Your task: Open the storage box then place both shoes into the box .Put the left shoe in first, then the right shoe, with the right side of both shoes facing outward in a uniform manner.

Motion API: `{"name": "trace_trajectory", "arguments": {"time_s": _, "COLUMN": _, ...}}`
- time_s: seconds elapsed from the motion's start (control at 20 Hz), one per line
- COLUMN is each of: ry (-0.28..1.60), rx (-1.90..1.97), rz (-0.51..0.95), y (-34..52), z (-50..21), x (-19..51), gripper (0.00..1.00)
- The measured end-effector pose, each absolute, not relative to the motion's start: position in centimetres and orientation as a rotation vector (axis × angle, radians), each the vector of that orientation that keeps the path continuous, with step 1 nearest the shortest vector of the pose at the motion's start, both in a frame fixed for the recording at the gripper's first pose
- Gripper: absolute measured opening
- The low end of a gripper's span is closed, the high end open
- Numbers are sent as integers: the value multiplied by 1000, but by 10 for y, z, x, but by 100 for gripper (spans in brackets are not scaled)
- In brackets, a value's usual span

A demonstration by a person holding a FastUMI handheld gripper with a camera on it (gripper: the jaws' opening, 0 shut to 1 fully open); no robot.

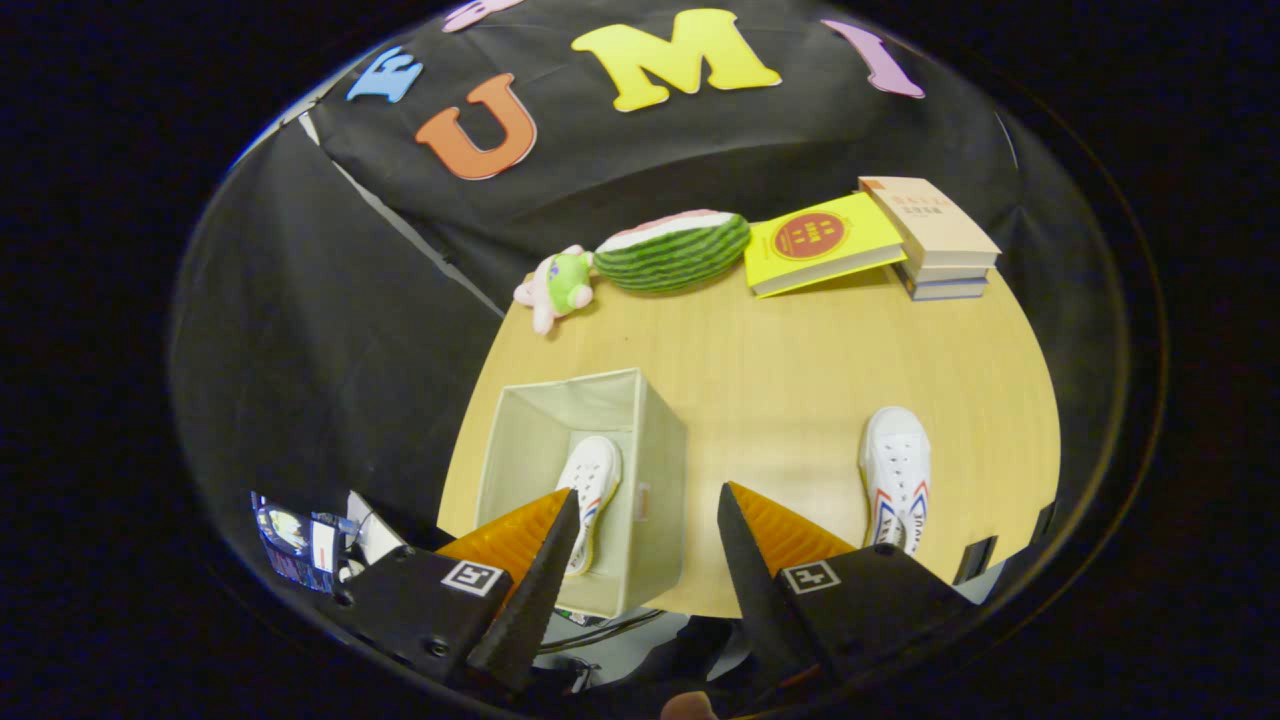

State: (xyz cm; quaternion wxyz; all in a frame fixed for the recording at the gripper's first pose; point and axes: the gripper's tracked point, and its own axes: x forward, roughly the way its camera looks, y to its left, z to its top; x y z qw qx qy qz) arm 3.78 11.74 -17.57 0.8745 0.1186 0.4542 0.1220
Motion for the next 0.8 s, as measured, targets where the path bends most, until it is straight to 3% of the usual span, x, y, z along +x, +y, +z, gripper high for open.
{"name": "trace_trajectory", "arguments": {"time_s": 0.35, "ry": 1008, "rx": 263, "rz": 164, "y": 23, "z": -200, "x": 23, "gripper": 86}}
{"name": "trace_trajectory", "arguments": {"time_s": 0.8, "ry": 1188, "rx": 177, "rz": 80, "y": -74, "z": -310, "x": 20, "gripper": 87}}
